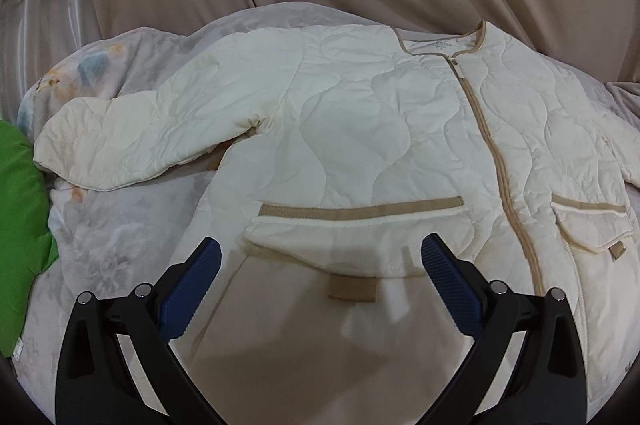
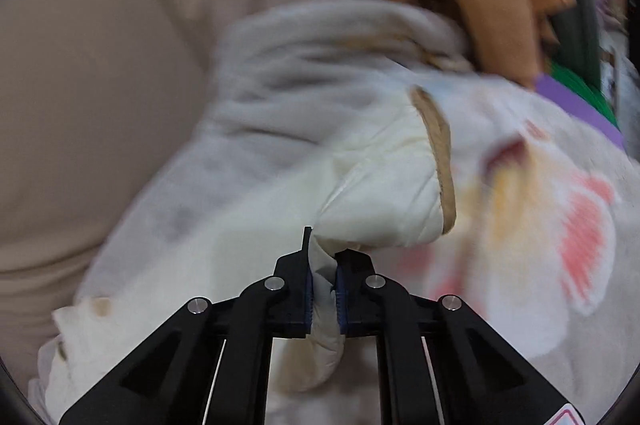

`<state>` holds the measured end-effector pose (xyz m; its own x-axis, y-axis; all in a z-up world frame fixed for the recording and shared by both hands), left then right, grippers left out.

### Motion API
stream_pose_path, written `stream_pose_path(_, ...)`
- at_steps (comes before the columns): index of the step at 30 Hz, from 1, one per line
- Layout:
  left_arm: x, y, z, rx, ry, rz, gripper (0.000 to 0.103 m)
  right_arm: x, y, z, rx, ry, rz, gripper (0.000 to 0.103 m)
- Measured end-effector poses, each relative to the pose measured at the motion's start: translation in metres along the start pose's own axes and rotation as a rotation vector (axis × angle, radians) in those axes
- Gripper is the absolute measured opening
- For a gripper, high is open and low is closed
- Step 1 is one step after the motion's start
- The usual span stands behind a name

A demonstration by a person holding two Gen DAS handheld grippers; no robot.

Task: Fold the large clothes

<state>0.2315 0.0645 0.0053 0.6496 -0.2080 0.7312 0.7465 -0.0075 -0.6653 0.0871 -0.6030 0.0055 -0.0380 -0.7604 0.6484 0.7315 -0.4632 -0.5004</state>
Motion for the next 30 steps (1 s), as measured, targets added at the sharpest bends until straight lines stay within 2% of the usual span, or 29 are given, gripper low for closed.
stream_pose_path(4, 0.014, -0.005, 0.0, -0.013, -0.012, -0.032, 0.098, -0.018, -0.039, 0.119, 0.199, -0.21, -0.043, 0.009)
stream_pose_path(6, 0.024, -0.009, 0.002, -0.018, -0.019, -0.055, 0.098, -0.049, -0.061, 0.19, 0.34, -0.328, -0.013, 0.009)
stream_pose_path(10, 0.04, -0.015, 0.007, -0.052, -0.045, -0.087, 0.098, -0.146, -0.09, 0.314, 0.544, -0.562, 0.092, 0.008)
stream_pose_path(14, 0.051, -0.014, 0.019, -0.075, -0.074, -0.094, 0.098, -0.264, -0.087, 0.39, 0.623, -0.763, 0.232, 0.008)
stream_pose_path(18, 0.058, -0.001, 0.03, -0.106, -0.11, -0.072, 0.098, -0.38, -0.06, 0.413, 0.581, -0.93, 0.39, 0.011)
stream_pose_path(20, 0.062, 0.011, 0.033, -0.149, -0.127, -0.04, 0.098, -0.423, -0.045, 0.409, 0.523, -1.012, 0.442, 0.019)
stream_pose_path(22, 0.067, 0.026, 0.034, -0.202, -0.148, -0.004, 0.098, -0.448, -0.044, 0.402, 0.487, -1.069, 0.467, 0.022)
stream_pose_path(24, 0.072, 0.042, 0.033, -0.245, -0.173, 0.024, 0.098, -0.442, -0.057, 0.394, 0.527, -1.067, 0.466, 0.029)
stream_pose_path(26, 0.078, 0.059, 0.03, -0.285, -0.197, 0.047, 0.098, -0.417, -0.075, 0.382, 0.597, -0.999, 0.473, 0.055)
stream_pose_path(28, 0.082, 0.075, 0.026, -0.331, -0.225, 0.072, 0.098, -0.392, -0.091, 0.366, 0.637, -0.943, 0.424, 0.064)
stream_pose_path(30, 0.083, 0.094, 0.018, -0.399, -0.256, 0.121, 0.098, -0.353, -0.098, 0.342, 0.625, -0.89, 0.375, 0.064)
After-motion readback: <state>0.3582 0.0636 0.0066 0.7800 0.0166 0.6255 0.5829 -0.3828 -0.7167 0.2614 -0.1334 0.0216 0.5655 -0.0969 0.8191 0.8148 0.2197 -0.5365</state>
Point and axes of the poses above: each gripper's, at about its wrist camera, not at the fingertips, and y roughly the way its jaws point, z to its left, x to its top, the point moved 5 cm from there along y, roughly the way its jaws point, and after that the axes turned 7 degrees about y, right-handed, at the moved point
